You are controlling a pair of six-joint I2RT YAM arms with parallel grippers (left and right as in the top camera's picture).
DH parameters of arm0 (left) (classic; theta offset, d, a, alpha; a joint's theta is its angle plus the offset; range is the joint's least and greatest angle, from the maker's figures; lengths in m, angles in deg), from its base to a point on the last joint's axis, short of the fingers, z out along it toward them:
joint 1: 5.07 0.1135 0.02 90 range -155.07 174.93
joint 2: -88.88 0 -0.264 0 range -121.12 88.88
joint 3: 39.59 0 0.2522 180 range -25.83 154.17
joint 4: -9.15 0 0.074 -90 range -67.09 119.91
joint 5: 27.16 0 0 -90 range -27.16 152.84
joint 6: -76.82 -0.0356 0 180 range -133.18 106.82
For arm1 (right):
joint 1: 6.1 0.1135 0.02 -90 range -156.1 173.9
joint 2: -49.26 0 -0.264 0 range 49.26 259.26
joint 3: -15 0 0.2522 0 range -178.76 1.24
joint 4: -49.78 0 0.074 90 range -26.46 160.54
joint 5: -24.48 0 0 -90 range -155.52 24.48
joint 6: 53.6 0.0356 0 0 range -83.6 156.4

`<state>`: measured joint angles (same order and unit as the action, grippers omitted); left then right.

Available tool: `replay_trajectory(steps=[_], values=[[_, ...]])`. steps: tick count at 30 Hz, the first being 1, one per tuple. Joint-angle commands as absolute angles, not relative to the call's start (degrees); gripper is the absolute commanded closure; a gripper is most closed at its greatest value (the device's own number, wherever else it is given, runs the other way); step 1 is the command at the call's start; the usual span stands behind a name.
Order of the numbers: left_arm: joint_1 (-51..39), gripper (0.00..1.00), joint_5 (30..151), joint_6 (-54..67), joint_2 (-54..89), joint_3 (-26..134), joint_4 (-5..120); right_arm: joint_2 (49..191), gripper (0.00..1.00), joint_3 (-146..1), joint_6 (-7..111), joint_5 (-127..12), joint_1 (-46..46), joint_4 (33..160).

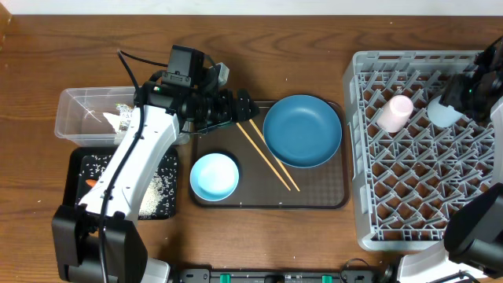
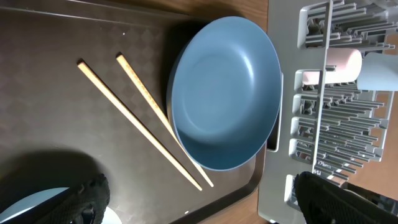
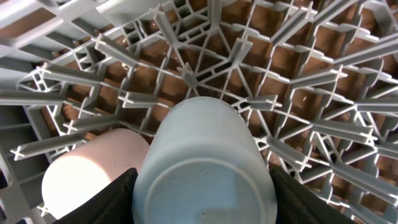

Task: Sort waste into correct bins and load items into the dishwasher rack
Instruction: 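Open the right gripper to release the cup and raise it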

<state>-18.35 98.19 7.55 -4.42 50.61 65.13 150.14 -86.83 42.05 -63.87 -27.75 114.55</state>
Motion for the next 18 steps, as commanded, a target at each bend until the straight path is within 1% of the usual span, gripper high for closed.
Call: replay_trajectory(steps=[1,18], values=[[-18.3,0.02,97.5,6.8,-3.2,51.3,65.3,150.6,0.91,-87.5,41.9,-63.4,-28.2,113.8],[-18.3,0.02,97.5,6.8,-3.2,51.3,65.3,150.6,0.91,-87.4,41.9,-64.1,-28.2,113.9]])
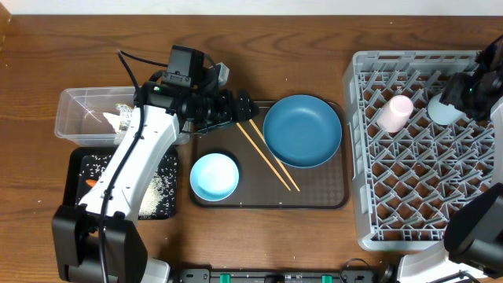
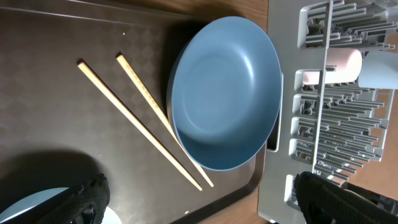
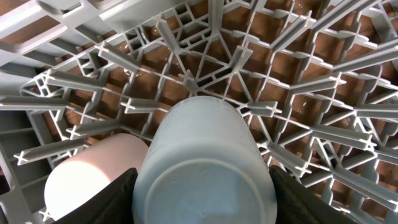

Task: Sort waste into correct bins and load items into the dishwasher rack
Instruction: 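Open the right gripper to release the cup and raise it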

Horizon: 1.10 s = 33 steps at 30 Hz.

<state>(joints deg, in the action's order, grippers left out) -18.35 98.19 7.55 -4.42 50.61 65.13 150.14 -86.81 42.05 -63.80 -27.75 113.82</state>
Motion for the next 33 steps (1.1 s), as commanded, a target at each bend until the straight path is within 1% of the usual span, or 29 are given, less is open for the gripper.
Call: replay_trajectory(steps=[1,33], values=[[-18.3,0.02,97.5,6.8,-3.2,51.3,65.3,150.6,0.91,-87.4,41.9,-64.6,-28.2,113.9],[-18.3,0.02,97.5,6.8,-3.2,51.3,65.3,150.6,0.90,-85.4,41.9,-65.3,-28.2,112.4]])
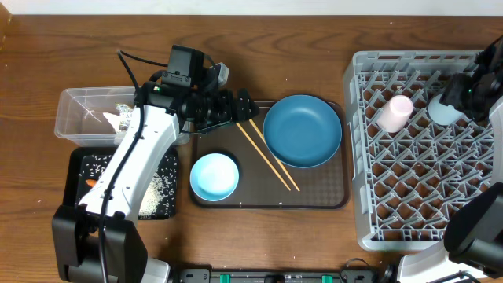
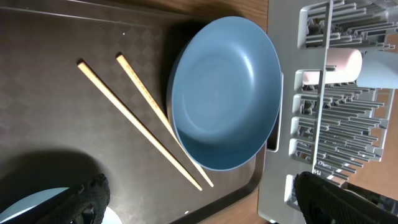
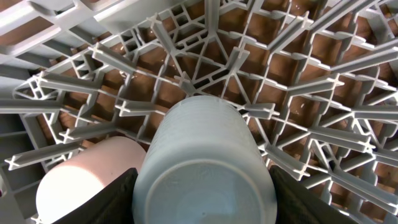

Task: Sort waste into correct bins and load items into the dishwasher rack
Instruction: 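Open the right gripper to release the cup and raise it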

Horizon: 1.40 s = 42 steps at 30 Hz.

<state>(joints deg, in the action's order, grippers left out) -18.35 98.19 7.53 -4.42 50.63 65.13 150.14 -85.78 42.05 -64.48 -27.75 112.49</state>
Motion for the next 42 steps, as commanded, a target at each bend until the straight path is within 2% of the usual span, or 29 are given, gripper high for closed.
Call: replay_trajectory(steps=[1,4,5,6,9,16,21,23,25,31,35,42], values=[[-18.3,0.02,97.5,6.8,-3.2,51.3,65.3,150.6,0.90,-85.2,41.9,-65.3,-28.2,112.3],[-18.3,0.02,97.5,6.8,-3.2,51.3,65.3,150.6,0.88,-84.8,41.9,-65.3,-28.2,111.9],[-18.3,0.02,97.4,6.8,-3.2,51.3,65.3,150.6,0.81,-84.8,41.9,-65.2,-28.2,111.9],[-18.3,0.02,97.5,6.8,-3.2,51.3,65.3,150.6,0.69,-84.8,41.9,-65.3,-28.2,111.9],[-18.3,0.02,97.5,6.8,-3.2,51.3,65.3,150.6,0.48,-84.8,41.9,-65.2,-28.2,111.9],[-18.3,0.02,97.5,6.8,-3.2,51.3,65.3,150.6,0.37,-84.8,41.9,-65.2,-28.2,111.9],[-18.3,0.02,97.5,6.8,-3.2,51.3,65.3,150.6,0.35,-84.8,41.9,-65.2,-28.2,111.9],[-18.3,0.02,97.5,6.8,-3.2,51.3,65.3,150.6,0.30,-84.8,42.0,-65.2,-28.2,111.9],[-18.3,0.02,97.5,6.8,-3.2,51.3,65.3,150.6,0.21,-84.8,42.0,-65.2,-28.2,111.9],[-18.3,0.02,97.5,6.8,-3.2,51.3,65.3,150.6,0.13,-84.8,41.9,-65.0,-28.2,112.0],[-18.3,0.02,97.5,6.8,-3.2,51.3,65.3,150.6,0.12,-84.8,41.9,-61.1,-28.2,112.0],[-18.3,0.02,97.5,6.8,-3.2,51.3,65.3,150.6,0.01,-84.8,41.9,-50.7,-28.2,112.1]])
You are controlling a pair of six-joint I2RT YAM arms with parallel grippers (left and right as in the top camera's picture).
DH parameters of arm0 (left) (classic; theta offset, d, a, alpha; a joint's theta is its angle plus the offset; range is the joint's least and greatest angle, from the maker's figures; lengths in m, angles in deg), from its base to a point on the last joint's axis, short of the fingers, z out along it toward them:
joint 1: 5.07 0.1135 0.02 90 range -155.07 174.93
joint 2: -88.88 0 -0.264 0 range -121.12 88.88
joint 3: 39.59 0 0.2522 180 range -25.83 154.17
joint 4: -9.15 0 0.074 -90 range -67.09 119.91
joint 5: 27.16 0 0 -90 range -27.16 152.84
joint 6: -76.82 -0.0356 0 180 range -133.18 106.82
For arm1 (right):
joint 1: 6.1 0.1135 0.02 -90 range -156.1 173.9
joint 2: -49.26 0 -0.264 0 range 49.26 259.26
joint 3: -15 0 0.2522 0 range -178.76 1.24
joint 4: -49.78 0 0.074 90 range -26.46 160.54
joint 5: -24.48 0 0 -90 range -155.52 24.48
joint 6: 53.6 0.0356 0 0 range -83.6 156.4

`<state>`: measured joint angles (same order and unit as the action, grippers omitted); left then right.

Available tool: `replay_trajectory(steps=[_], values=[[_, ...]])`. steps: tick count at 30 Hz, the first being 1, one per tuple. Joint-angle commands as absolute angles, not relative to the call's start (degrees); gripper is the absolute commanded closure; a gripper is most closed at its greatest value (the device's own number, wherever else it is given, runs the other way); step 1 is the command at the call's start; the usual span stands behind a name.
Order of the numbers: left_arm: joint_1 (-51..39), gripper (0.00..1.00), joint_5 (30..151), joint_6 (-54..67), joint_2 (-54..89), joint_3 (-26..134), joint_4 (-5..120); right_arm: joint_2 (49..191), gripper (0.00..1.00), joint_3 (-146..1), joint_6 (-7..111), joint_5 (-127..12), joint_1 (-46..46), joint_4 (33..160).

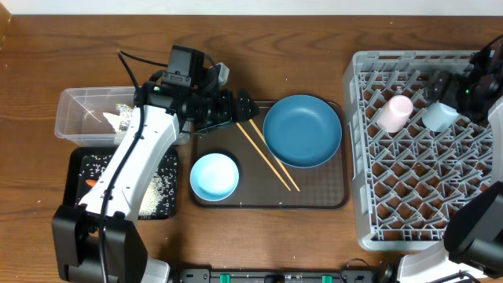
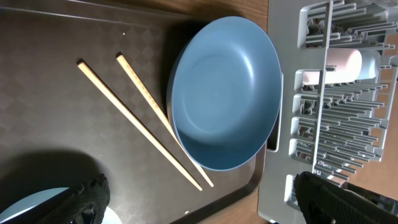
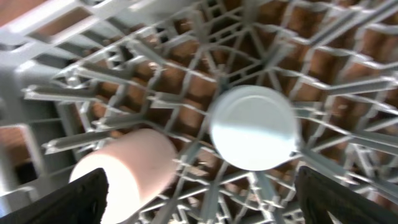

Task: Sort waste into correct bins and load items into the dishwasher rack
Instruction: 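Open the right gripper to release the cup and raise it, then move the left gripper to the light-blue bowl on the brown tray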

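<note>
A pale blue cup (image 1: 437,116) stands bottom-up in the grey dishwasher rack (image 1: 409,204), next to a pink cup (image 1: 395,112). My right gripper (image 1: 460,86) hangs open above it with nothing in it. The right wrist view shows the pale cup (image 3: 252,127) and the pink cup (image 3: 124,168) below the spread fingertips (image 3: 81,199). My left gripper (image 1: 236,106) is open at the back left of the dark tray (image 1: 314,196). On the tray lie a big blue bowl (image 2: 224,93), two chopsticks (image 2: 143,118) and a small light blue bowl (image 1: 214,175).
A clear bin (image 1: 78,114) with some waste stands at the left. In front of it is a black bin (image 1: 161,189) holding rice and scraps. The rack's upright tines fill the right side of the table.
My right gripper has opened and let go of the pale blue cup. It now stands higher, and the cup rests in the rack beside the pink cup. The left arm is unchanged.
Through all three earlier moments my right gripper was shut on the pale blue cup, held low among the rack's tines beside the pink cup, barely shifting. Now the cup stands free there. The left gripper stayed open over the tray throughout.
</note>
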<state>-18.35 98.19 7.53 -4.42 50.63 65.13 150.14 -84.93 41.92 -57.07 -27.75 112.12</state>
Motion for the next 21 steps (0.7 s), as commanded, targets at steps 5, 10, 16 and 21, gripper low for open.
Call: replay_trajectory(steps=[5,10,16,21], values=[[-18.3,0.02,97.4,6.8,-3.2,51.3,65.3,150.6,0.01,-84.8,41.9,-42.6,-28.2,112.2],[-18.3,0.02,97.5,6.8,-3.2,51.3,65.3,150.6,0.01,-84.8,41.9,-42.6,-28.2,112.2],[-18.3,0.02,97.5,6.8,-3.2,51.3,65.3,150.6,0.01,-84.8,41.9,-42.6,-28.2,112.2],[-18.3,0.02,97.5,6.8,-3.2,51.3,65.3,150.6,0.01,-84.8,41.9,-42.6,-28.2,112.2]])
